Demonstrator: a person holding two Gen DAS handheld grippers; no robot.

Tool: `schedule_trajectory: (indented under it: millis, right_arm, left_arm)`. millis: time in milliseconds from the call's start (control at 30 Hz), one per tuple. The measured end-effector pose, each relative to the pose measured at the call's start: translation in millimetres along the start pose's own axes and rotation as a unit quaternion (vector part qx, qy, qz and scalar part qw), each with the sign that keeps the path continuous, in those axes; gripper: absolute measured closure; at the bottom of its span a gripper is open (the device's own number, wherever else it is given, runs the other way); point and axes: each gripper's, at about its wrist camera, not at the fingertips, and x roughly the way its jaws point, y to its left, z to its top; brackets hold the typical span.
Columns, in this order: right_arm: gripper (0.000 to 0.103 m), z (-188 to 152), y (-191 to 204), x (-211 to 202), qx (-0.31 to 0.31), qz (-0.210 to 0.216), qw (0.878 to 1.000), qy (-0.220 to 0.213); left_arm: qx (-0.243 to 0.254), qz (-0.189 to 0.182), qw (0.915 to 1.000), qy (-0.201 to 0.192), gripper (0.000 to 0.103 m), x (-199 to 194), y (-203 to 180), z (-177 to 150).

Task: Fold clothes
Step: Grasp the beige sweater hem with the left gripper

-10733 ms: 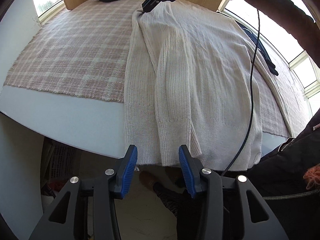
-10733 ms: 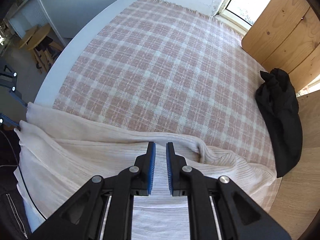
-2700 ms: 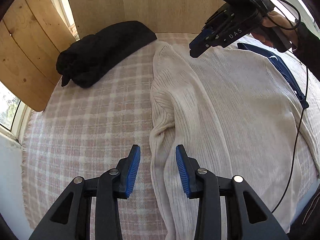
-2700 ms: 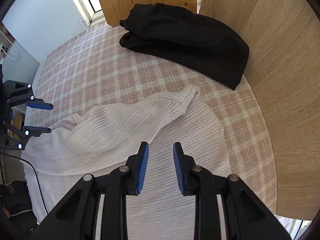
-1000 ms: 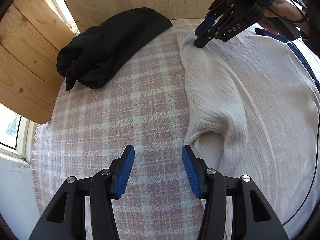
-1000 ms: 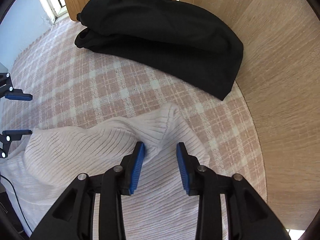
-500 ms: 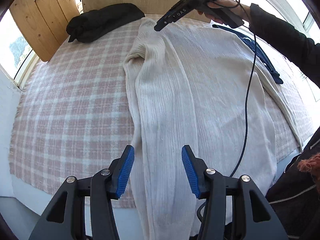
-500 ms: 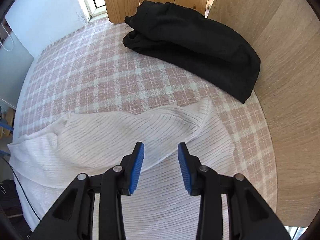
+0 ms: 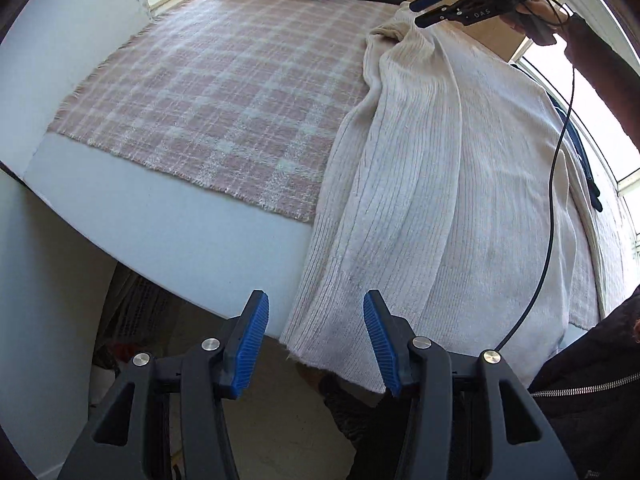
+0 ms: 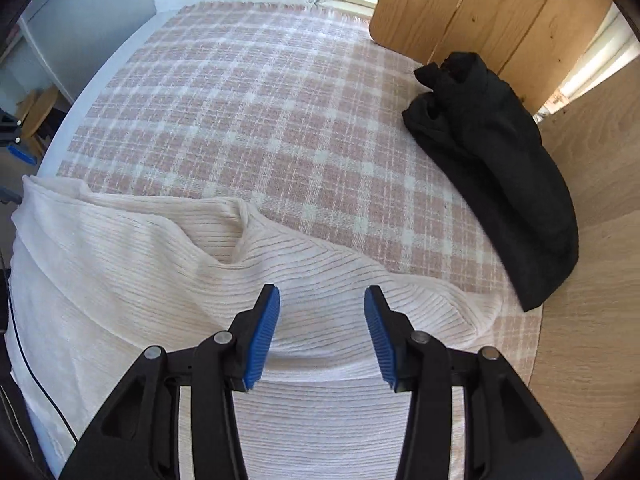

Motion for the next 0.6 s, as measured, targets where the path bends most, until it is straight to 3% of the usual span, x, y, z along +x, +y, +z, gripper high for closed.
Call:
schedule_trajectory:
  millis: [67, 267, 367, 600]
  right_arm:
    - [0.05, 10.4, 4.7, 2.2, -0.032, 0.0, 0.999, 0.008]
    - [0.049, 30.4, 7.5, 17.2, -0.073, -0.013, 0.997, 0.023]
    - [0.049, 34.8, 11.8, 29.8, -0.093, -0.014, 0.995, 0.028]
    - [0.049, 31.5, -7.5, 38.3, -0.121, 0.006, 0.992, 0.044]
  left_arm:
    - [0.002, -0.003, 1.0, 0.007, 0.055, 5.8, -0.9, 0.2]
    - [0.025, -0.005, 0.9995, 0.021, 0.058, 15.7, -9.6, 7.4]
    - [0.012, -0.027, 0.9991, 0.029, 0.088, 17.0, -6.0, 10.9]
    - [0.001, -0.036, 0.9988, 0.033, 0.094, 19.4, -3.5, 15.5]
